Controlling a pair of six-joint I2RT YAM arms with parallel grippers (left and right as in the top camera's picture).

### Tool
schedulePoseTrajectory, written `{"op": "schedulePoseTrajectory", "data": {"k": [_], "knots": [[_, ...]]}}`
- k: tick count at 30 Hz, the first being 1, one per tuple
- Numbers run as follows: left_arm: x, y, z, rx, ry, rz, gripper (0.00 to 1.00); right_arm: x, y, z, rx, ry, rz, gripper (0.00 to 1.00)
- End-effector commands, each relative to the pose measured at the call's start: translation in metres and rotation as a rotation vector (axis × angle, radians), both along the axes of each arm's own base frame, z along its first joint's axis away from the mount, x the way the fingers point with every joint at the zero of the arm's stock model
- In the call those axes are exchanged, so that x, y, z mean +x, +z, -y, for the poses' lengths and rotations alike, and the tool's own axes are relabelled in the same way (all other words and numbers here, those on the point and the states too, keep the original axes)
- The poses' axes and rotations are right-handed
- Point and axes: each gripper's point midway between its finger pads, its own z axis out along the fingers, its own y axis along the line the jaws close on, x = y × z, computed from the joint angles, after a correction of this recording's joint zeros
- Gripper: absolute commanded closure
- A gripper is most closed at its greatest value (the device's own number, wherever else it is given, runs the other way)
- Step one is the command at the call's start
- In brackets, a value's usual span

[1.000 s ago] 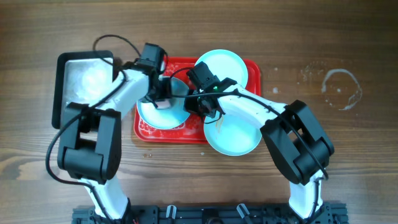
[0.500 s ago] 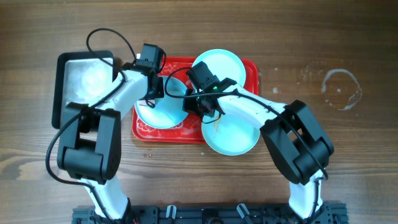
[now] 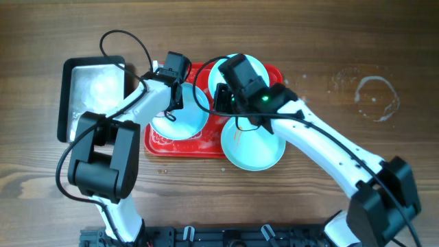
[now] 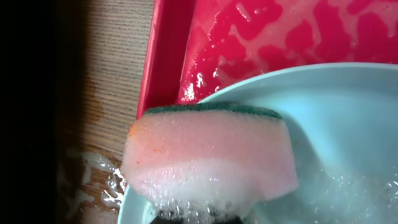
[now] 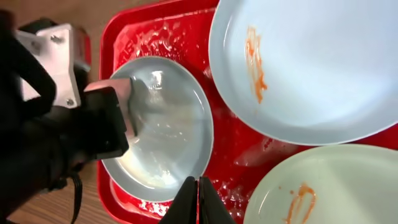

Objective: Clean dirty plates on tray and stack at the side
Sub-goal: 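Scrub the tilted left plate with the sponge in the left gripper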

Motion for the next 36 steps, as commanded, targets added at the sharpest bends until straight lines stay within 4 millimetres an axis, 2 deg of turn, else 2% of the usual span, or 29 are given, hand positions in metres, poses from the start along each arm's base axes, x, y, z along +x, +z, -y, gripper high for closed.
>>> {"op": "schedulePoseTrajectory", "data": {"k": [1, 3, 6, 7, 11, 14, 16, 18, 19, 21, 22, 26, 28, 32, 36], "knots": [[-0.018, -0.025, -0.003, 0.001, 0.047, -0.066, 0.96, -0.001, -0.025, -0.002, -0.013, -0.023, -0.064, 0.91], [-0.019, -0.026, -0.001, -0.012, 0.050, -0.070, 0.96, -0.005, -0.047, -0.014, 0.014, -0.004, -0.136, 0.64], [-0.019, -0.027, 0.003, -0.037, 0.059, -0.070, 0.96, -0.011, -0.085, -0.033, 0.078, -0.001, -0.262, 0.60], [-0.019, -0.027, 0.003, -0.040, 0.070, -0.066, 0.96, -0.012, -0.096, -0.037, 0.090, 0.002, -0.290, 0.54], [-0.020, -0.028, 0.007, -0.064, 0.066, -0.075, 0.96, -0.014, -0.127, -0.045, 0.102, -0.006, -0.357, 0.52], [-0.020, -0.028, 0.007, -0.064, 0.066, -0.075, 0.96, -0.014, -0.136, -0.045, 0.104, -0.029, -0.372, 0.52], [-0.020, -0.028, 0.007, -0.064, 0.066, -0.075, 0.96, -0.013, -0.151, -0.048, 0.109, -0.064, -0.394, 0.53], [-0.020, -0.028, 0.007, -0.065, 0.066, -0.075, 0.96, -0.013, -0.159, -0.049, 0.109, -0.071, -0.402, 0.56], [-0.020, -0.028, 0.007, -0.065, 0.066, -0.074, 0.96, -0.012, -0.161, -0.050, 0.113, -0.083, -0.406, 0.62], [-0.020, -0.028, 0.007, -0.065, 0.066, -0.075, 0.96, -0.011, -0.161, -0.051, 0.118, -0.083, -0.402, 0.77], [-0.020, -0.028, 0.007, -0.065, 0.066, -0.074, 0.96, -0.012, -0.163, -0.050, 0.114, -0.083, -0.405, 0.96], [-0.020, -0.028, 0.007, -0.065, 0.066, -0.075, 0.96, -0.013, -0.161, -0.052, 0.121, -0.057, -0.408, 0.96], [-0.022, -0.028, 0.006, -0.062, 0.066, -0.082, 0.96, -0.010, -0.147, -0.053, 0.139, -0.006, -0.377, 0.96], [-0.027, -0.012, 0.009, -0.086, 0.061, -0.084, 0.96, 0.007, -0.089, -0.032, 0.057, 0.016, -0.185, 0.96], [-0.025, 0.021, 0.034, -0.248, 0.027, -0.033, 0.96, 0.009, -0.056, 0.005, -0.098, -0.018, -0.072, 0.96]]}}
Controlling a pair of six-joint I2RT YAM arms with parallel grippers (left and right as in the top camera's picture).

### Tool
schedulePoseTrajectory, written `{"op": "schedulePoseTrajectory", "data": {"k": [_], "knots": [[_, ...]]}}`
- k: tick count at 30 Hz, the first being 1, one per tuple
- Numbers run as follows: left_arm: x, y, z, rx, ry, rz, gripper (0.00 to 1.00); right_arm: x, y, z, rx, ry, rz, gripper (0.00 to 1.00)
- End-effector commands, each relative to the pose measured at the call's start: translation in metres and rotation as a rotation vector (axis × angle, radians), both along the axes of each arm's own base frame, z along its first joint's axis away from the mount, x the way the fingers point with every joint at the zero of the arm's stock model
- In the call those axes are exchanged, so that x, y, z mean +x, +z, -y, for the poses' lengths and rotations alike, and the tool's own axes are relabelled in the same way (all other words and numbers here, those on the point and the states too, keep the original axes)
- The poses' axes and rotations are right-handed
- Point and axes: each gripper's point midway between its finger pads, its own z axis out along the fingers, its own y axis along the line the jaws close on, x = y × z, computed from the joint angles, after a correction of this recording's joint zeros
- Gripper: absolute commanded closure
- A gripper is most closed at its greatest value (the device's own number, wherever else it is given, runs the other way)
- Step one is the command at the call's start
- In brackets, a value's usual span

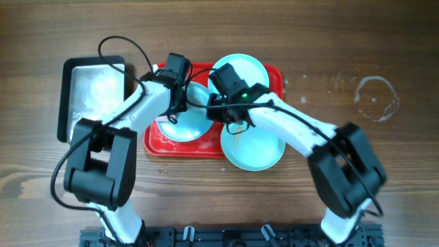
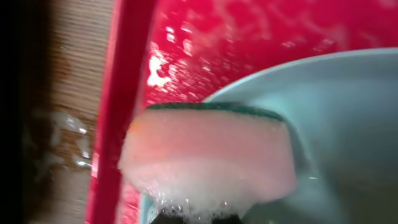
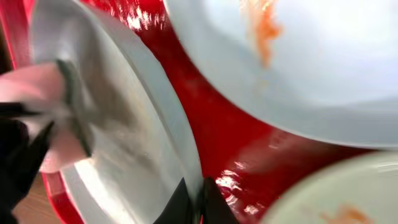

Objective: Clean dirty plates on tray and stack at the side
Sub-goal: 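Scrub the tilted left plate with the sponge in the left gripper, then lift the cleaned plate with the right gripper and place it right of tray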

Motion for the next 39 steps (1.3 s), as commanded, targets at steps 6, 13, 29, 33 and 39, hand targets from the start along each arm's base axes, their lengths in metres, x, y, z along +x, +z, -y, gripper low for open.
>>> {"op": "schedulePoseTrajectory", "data": {"k": [6, 13, 29, 33, 39], "knots": [[-0.015, 0.014, 0.051, -0.297, -0.049, -0.037, 0.96, 0.010, 0.046, 0.039, -0.155, -0.011, 0.170, 0.96], [-0.003, 0.018, 0.004, 0.045, 0.116, 0.099, 0.96, 0.006, 0.042, 0.047, -0.194, -0.019, 0.149, 0.96], [-0.008, 0.102, 0.049, -0.225, 0.036, 0.252, 0.96, 0.017, 0.045, 0.074, -0.348, -0.062, 0.211, 0.96], [-0.012, 0.097, 0.069, -0.330, 0.010, 0.205, 0.96, 0.020, 0.047, 0.077, -0.371, -0.073, 0.230, 0.96], [-0.013, 0.052, 0.082, -0.360, 0.024, 0.091, 0.96, 0.015, 0.048, 0.065, -0.351, -0.055, 0.236, 0.96]]}}
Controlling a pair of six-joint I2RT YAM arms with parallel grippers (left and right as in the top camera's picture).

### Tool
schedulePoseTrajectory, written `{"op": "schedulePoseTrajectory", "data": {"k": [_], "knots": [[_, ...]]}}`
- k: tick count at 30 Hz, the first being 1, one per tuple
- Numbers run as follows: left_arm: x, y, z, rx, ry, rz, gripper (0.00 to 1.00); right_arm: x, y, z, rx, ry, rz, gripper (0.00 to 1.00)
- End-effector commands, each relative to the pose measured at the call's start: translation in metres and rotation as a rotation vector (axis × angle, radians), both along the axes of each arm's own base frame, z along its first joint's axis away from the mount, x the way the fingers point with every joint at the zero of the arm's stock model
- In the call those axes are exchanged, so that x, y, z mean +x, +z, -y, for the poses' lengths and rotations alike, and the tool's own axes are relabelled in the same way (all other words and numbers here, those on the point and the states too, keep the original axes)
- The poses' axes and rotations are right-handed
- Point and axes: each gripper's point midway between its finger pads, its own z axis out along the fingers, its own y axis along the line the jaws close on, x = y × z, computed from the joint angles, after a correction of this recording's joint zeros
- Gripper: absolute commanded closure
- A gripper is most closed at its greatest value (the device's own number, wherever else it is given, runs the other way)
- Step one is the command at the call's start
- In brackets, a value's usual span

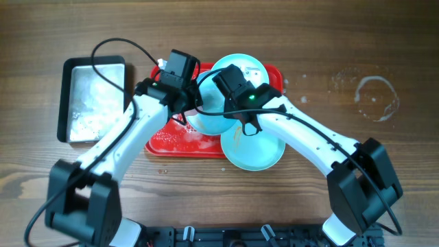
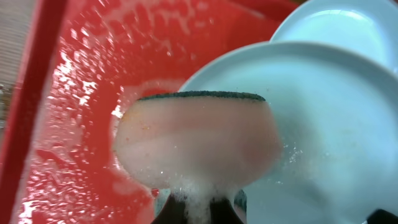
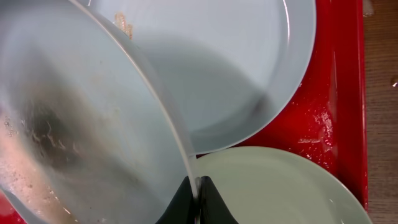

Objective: Clean dirty plates on tray and stack at the side
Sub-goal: 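Lift the cleaned plate with the right gripper and place it right of tray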

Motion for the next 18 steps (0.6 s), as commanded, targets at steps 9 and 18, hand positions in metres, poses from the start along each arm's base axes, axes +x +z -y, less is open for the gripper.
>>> {"op": "schedulePoseTrajectory", "data": {"k": [9, 18], "knots": [[-0.001, -0.035, -0.058, 0.078, 0.155, -0.128, 0.96, 0.024, 0.071, 0.014, 0.044, -0.006, 0.146, 0.96], [0.000, -0.023, -0.043, -0.243, -0.012, -0.167, 0.96, 0.043, 0.175, 0.060, -0.670, 0.116, 0.551, 0.96]]}}
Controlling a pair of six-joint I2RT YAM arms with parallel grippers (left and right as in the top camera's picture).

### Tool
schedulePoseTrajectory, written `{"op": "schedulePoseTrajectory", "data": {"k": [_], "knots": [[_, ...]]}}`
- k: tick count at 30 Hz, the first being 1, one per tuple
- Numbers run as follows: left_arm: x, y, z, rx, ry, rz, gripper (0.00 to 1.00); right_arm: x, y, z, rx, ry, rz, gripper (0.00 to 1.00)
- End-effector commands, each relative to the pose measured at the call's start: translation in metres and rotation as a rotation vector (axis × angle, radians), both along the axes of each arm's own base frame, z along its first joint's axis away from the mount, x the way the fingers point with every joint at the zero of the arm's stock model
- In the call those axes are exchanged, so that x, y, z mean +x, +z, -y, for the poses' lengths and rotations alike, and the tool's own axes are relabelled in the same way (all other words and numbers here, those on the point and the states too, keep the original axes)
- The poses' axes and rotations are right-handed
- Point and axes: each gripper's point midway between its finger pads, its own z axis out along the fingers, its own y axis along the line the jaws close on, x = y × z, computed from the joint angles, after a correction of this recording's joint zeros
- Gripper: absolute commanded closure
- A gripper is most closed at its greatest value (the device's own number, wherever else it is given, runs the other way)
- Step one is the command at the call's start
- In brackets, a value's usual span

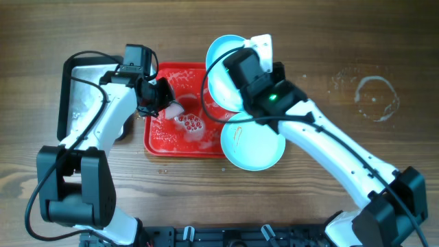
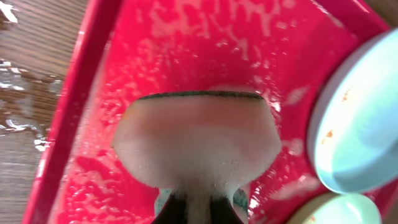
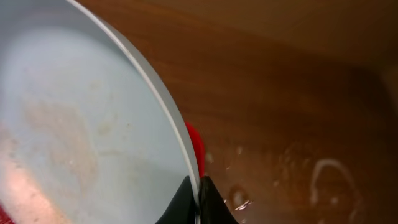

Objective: Clean dirty plates on tray and stack at the side
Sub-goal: 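Lift the cleaned plate with the right gripper and place it right of tray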

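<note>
My right gripper (image 3: 198, 190) is shut on the rim of a light blue plate (image 3: 81, 124), which it holds tilted and lifted above the far end of the red tray (image 1: 159, 140). That plate (image 1: 219, 55) shows faint smears. A second plate (image 1: 254, 147) with an orange stain lies at the tray's near right corner. My left gripper (image 2: 199, 208) is shut on a soapy pink sponge (image 2: 196, 140) with a green back, and hovers over the tray's wet floor (image 2: 205, 50). A plate edge (image 2: 360, 124) shows at the right in the left wrist view.
A grey basin (image 1: 86, 103) of soapy water stands to the left of the tray. Foam (image 1: 192, 123) lies on the tray floor. A water ring (image 1: 374, 96) marks the wooden table at the far right.
The right gripper has lifted the plate from beside the sponge to above the tray's far end. The left gripper with the sponge has moved left, off the plate, over the bare tray floor.
First the sponge rested on a plate lying in the tray's left half, with the right gripper shut near its rim. Then the right gripper held that plate tilted against the sponge. Now the plate is up and away from the sponge.
</note>
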Motion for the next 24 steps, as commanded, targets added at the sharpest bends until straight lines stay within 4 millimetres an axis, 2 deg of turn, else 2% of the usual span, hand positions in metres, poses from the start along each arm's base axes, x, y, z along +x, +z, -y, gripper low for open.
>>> {"op": "schedulePoseTrajectory", "data": {"k": [1, 3, 6, 8, 12, 14, 18, 21, 23, 24], "knots": [[-0.006, -0.001, 0.018, -0.029, -0.098, 0.003, 0.96, -0.007, 0.061, 0.009, -0.246, -0.087, 0.217, 0.96], [-0.011, -0.026, 0.020, 0.070, -0.108, -0.041, 0.96, -0.007, 0.070, 0.005, -0.237, -0.102, 0.261, 0.96], [-0.019, -0.047, 0.032, 0.091, -0.092, -0.100, 0.96, -0.003, 0.077, -0.001, -0.289, -0.058, 0.266, 0.96], [-0.021, -0.054, 0.030, 0.133, -0.054, -0.121, 0.96, -0.004, 0.087, -0.007, -0.288, -0.035, 0.288, 0.96], [-0.023, -0.057, 0.014, 0.173, -0.006, -0.142, 0.96, -0.017, 0.090, -0.024, -0.285, 0.019, 0.292, 0.96], [-0.021, -0.057, 0.008, 0.176, 0.017, -0.144, 0.96, -0.018, 0.095, -0.021, -0.298, -0.008, 0.311, 0.96], [-0.022, -0.057, 0.012, 0.173, 0.006, -0.144, 0.96, -0.014, 0.095, -0.019, -0.280, -0.015, 0.316, 0.96], [-0.022, -0.057, 0.012, 0.169, 0.006, -0.145, 0.96, -0.013, 0.093, -0.024, -0.272, 0.010, 0.309, 0.96], [-0.022, -0.057, 0.012, 0.169, 0.006, -0.145, 0.96, -0.018, 0.089, -0.038, -0.242, 0.047, 0.305, 0.96], [-0.022, -0.057, 0.012, 0.169, 0.006, -0.145, 0.96, -0.018, 0.091, -0.036, -0.258, 0.034, 0.313, 0.96]]}}
